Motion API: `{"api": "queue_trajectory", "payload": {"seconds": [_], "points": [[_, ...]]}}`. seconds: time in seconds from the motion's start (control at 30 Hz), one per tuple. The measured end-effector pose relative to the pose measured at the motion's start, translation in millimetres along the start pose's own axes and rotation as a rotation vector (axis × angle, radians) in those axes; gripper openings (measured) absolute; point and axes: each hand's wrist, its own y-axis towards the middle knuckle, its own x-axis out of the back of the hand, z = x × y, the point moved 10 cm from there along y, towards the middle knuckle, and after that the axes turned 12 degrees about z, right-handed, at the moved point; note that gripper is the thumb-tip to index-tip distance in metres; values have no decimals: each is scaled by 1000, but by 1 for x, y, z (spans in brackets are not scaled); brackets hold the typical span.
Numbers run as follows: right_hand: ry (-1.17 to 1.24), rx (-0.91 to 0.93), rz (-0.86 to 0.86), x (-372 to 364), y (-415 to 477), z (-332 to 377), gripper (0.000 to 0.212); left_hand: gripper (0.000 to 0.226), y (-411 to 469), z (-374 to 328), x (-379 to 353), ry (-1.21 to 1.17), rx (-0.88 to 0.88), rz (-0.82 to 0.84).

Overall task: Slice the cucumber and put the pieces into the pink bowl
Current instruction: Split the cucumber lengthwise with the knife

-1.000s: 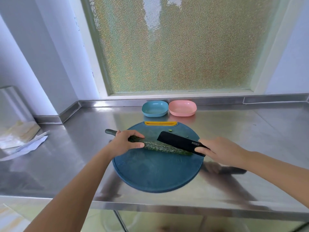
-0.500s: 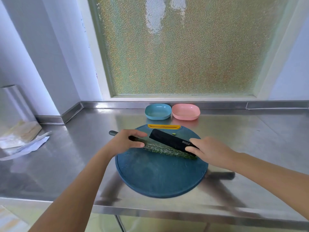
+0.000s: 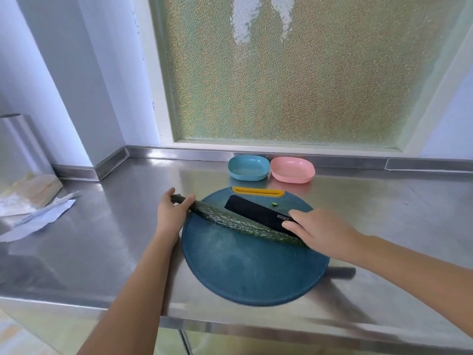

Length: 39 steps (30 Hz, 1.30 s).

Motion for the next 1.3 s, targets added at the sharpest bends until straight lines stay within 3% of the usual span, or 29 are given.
{"api": "queue_trajectory", "payload": {"seconds": [0.3, 1.3], "points": [[-132, -25, -33, 6, 2, 17, 38, 52, -4, 1, 3, -120, -44, -30], [-134, 22, -36, 14, 24, 35, 37, 46, -6, 0, 8, -123, -3, -36]]}}
